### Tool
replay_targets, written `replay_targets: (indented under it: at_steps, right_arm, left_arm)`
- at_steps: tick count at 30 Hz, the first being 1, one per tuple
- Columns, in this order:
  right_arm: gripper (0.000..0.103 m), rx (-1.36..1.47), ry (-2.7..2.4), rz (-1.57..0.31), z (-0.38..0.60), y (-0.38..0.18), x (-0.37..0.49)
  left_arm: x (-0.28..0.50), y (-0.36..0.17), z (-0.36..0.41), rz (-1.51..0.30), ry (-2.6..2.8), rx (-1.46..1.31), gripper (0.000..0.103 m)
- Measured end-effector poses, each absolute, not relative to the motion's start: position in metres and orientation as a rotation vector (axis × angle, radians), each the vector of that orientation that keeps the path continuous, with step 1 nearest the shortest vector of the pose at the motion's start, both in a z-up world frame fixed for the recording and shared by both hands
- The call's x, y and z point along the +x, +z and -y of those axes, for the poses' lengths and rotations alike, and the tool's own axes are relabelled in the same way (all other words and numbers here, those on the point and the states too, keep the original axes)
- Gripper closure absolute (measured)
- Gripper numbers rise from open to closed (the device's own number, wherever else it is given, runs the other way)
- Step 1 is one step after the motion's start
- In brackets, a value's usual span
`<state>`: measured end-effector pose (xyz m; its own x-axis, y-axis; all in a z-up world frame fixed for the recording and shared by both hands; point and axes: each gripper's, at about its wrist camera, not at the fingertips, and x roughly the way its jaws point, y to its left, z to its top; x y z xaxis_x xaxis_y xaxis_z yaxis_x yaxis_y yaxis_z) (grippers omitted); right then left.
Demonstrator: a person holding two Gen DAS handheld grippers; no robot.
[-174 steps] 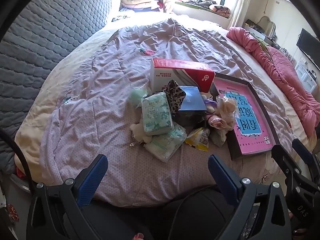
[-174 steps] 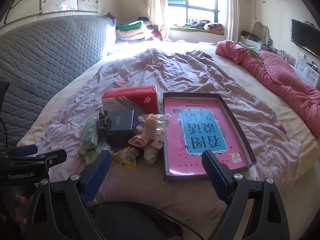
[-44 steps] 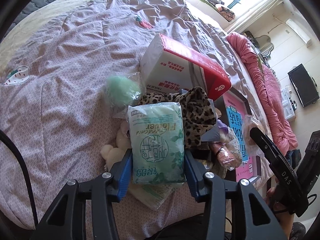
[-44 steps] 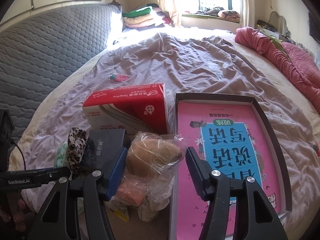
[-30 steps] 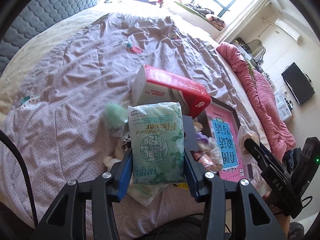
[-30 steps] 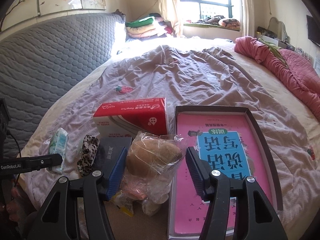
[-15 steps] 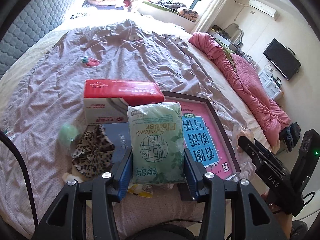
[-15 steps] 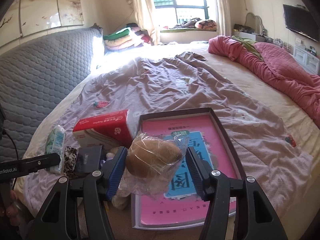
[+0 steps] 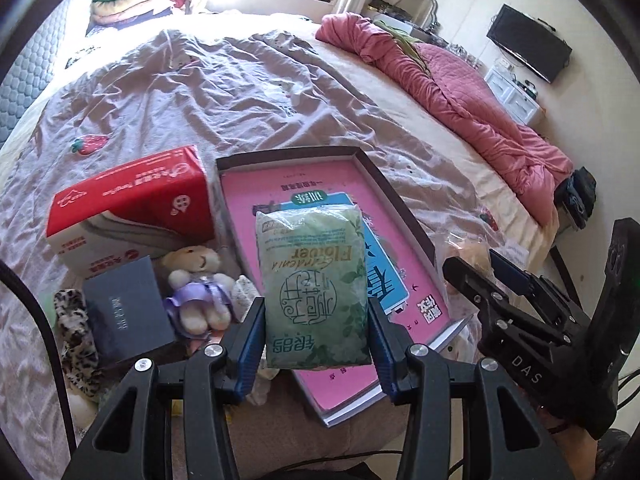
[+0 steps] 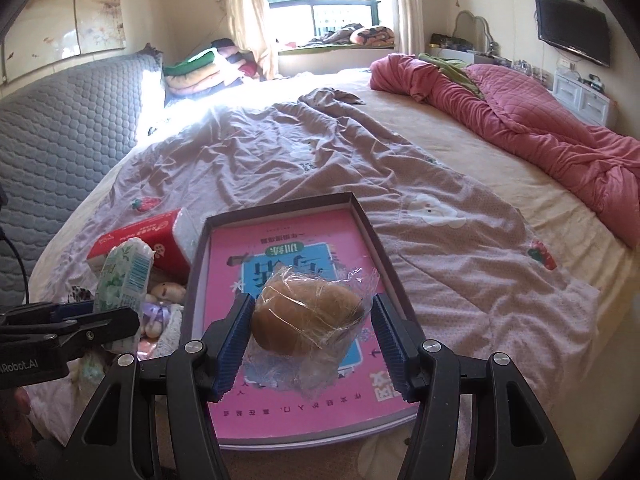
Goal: Organize soft objects
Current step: 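Carry the tissue pack with the left gripper onto the pink book tray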
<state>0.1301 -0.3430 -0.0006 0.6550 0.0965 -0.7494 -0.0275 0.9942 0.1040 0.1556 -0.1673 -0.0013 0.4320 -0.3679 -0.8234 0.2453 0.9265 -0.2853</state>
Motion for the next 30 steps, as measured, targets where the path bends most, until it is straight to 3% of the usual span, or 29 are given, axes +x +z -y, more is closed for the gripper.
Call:
replay_targets:
  at_steps: [12,30]
  right_arm:
    - [0.041,0.044,0.079,-0.998,0.360,-0.051,0.140]
    - [0.040,-0.092,0.110,-1.066,0.361,-0.076,0.147]
  left_arm:
    - [0.168,-0.047,0.224,-1.211,-0.458,0.023,0.055]
    - [0.168,-0.081,0.245,-1.320,-0.463,0.119,0.054]
